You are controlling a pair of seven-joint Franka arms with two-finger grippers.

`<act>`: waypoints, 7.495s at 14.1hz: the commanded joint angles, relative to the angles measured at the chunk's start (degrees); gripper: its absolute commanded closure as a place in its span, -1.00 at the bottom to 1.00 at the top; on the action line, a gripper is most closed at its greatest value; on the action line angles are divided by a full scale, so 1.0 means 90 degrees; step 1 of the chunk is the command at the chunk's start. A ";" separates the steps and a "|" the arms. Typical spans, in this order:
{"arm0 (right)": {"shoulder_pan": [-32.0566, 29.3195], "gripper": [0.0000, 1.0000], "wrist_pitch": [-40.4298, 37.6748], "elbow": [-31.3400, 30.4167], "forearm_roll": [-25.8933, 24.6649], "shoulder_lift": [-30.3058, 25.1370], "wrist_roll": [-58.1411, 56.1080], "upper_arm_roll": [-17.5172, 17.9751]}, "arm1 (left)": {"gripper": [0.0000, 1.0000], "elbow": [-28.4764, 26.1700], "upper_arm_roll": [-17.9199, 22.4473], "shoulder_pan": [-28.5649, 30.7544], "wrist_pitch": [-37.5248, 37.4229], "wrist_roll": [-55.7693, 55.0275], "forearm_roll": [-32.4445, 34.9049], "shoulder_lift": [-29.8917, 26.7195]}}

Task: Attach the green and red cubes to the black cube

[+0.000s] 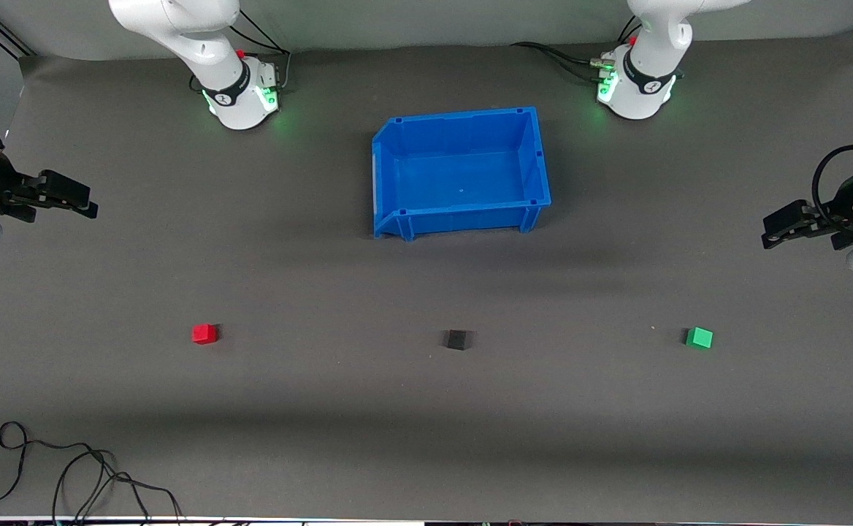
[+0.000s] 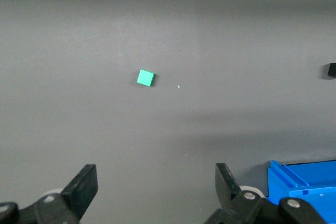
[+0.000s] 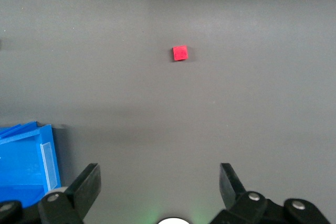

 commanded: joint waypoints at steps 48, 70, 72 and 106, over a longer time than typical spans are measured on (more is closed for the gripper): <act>-0.0139 -0.85 0.3746 0.0020 0.0016 0.4819 0.0151 -0.0026 | -0.69 -0.1009 0.0086 0.0591 0.4236 -0.7865 0.0812 0.3890; -0.0004 1.00 0.3736 0.0292 0.3031 0.4517 0.4344 -0.0016 | 1.00 0.0006 -0.0080 -0.0980 0.3172 -1.1513 0.0442 0.3733; 0.0260 1.00 0.3746 0.0527 0.3414 0.4604 0.5603 -0.0016 | 1.00 0.0210 -0.0099 -0.1331 0.3191 -1.1984 -0.0074 0.3889; 0.4041 1.00 0.7545 0.0996 0.3542 0.5952 1.1108 -0.0104 | 1.00 0.1608 0.0281 -0.3774 0.4568 -1.3841 -0.0340 0.5482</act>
